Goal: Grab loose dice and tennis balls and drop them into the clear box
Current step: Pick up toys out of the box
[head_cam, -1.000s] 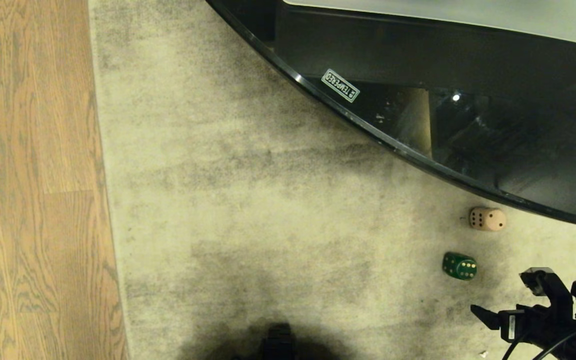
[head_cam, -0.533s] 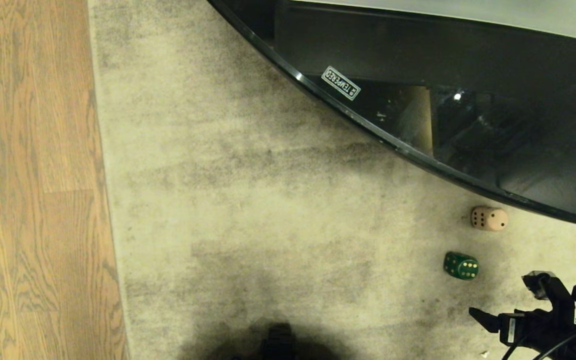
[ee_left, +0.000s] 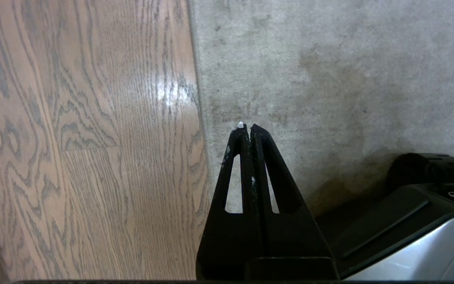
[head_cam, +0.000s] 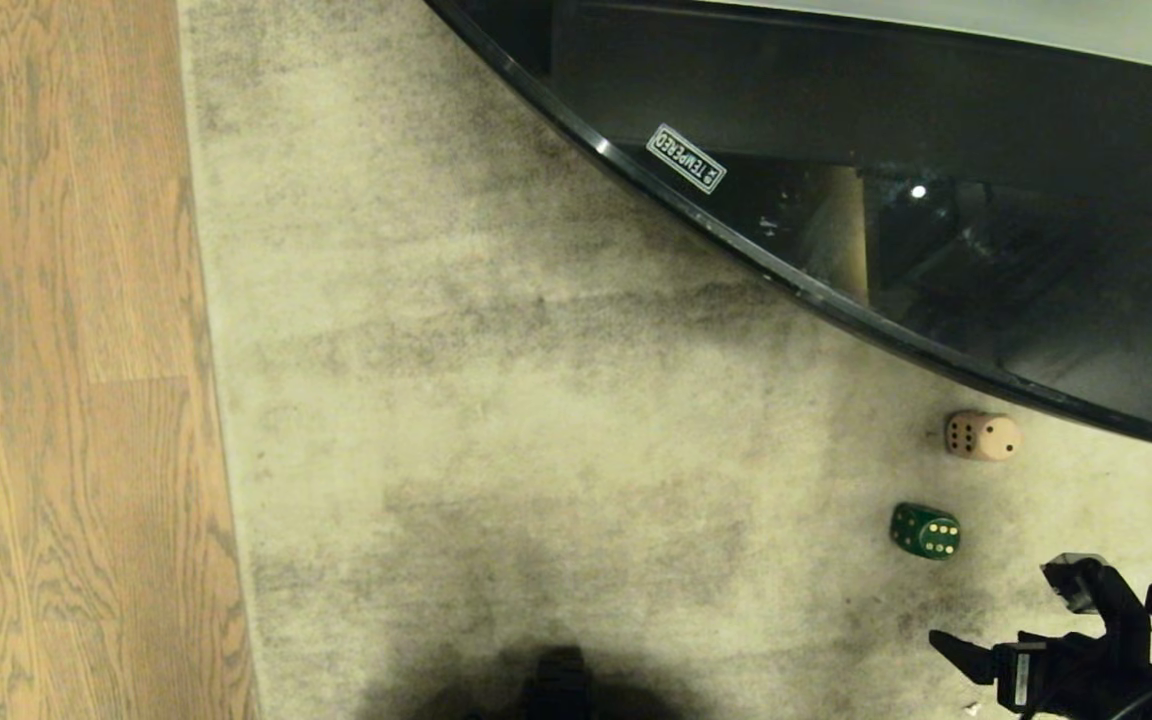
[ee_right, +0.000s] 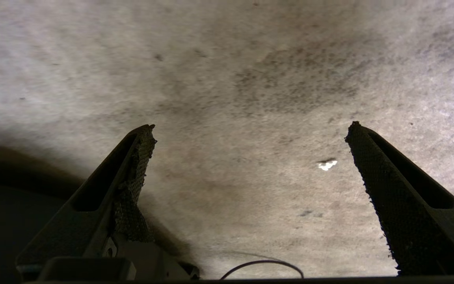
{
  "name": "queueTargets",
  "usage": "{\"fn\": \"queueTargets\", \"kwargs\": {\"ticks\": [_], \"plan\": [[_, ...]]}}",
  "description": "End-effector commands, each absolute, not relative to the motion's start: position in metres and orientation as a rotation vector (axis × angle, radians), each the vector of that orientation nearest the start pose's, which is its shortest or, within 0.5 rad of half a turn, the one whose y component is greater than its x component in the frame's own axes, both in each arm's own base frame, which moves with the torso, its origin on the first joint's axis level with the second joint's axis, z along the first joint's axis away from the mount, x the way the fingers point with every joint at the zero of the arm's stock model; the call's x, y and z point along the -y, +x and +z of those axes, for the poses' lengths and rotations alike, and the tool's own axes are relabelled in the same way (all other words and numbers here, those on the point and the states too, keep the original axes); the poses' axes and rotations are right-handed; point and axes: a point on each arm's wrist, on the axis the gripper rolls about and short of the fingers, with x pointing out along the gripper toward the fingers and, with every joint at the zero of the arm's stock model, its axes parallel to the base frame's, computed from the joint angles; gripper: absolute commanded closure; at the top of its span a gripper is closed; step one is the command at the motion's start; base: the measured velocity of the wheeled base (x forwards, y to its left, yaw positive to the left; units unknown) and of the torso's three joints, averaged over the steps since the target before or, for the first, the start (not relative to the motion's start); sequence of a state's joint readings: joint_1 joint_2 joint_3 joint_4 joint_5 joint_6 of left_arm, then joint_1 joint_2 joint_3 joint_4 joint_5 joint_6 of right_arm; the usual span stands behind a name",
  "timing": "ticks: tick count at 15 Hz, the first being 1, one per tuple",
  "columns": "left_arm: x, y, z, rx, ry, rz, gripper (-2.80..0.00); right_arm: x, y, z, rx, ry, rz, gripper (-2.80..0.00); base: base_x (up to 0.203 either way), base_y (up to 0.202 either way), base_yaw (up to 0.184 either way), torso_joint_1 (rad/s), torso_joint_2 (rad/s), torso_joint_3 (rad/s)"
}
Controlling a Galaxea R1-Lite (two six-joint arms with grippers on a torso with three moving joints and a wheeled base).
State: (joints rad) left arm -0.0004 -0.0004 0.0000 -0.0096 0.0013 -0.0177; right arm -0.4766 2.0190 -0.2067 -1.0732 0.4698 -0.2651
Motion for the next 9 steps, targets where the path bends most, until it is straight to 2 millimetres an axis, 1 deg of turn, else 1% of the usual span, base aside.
{"fn": "queueTargets", "kwargs": {"ticks": [1, 4, 9], "plan": [[0.0000, -0.0226, 0.0757, 0.007, -0.018, 0.001, 0.00, 0.0961, 0.2083, 0.0255, -0.616, 0.064, 0.081, -2.80, 0.000, 0.000, 0.000, 0.000, 0.00, 0.000], [0.0000, -0.0226, 0.0757, 0.008, -0.018, 0.001, 0.00, 0.0943, 0.2048, 0.0300, -0.605, 0.062, 0.078, -2.80, 0.000, 0.000, 0.000, 0.000, 0.00, 0.000], [0.0000, -0.0226, 0.0757, 0.008, -0.020, 0.001, 0.00, 0.0941, 0.2041, 0.0295, -0.608, 0.065, 0.077, -2.80, 0.000, 0.000, 0.000, 0.000, 0.00, 0.000]]}}
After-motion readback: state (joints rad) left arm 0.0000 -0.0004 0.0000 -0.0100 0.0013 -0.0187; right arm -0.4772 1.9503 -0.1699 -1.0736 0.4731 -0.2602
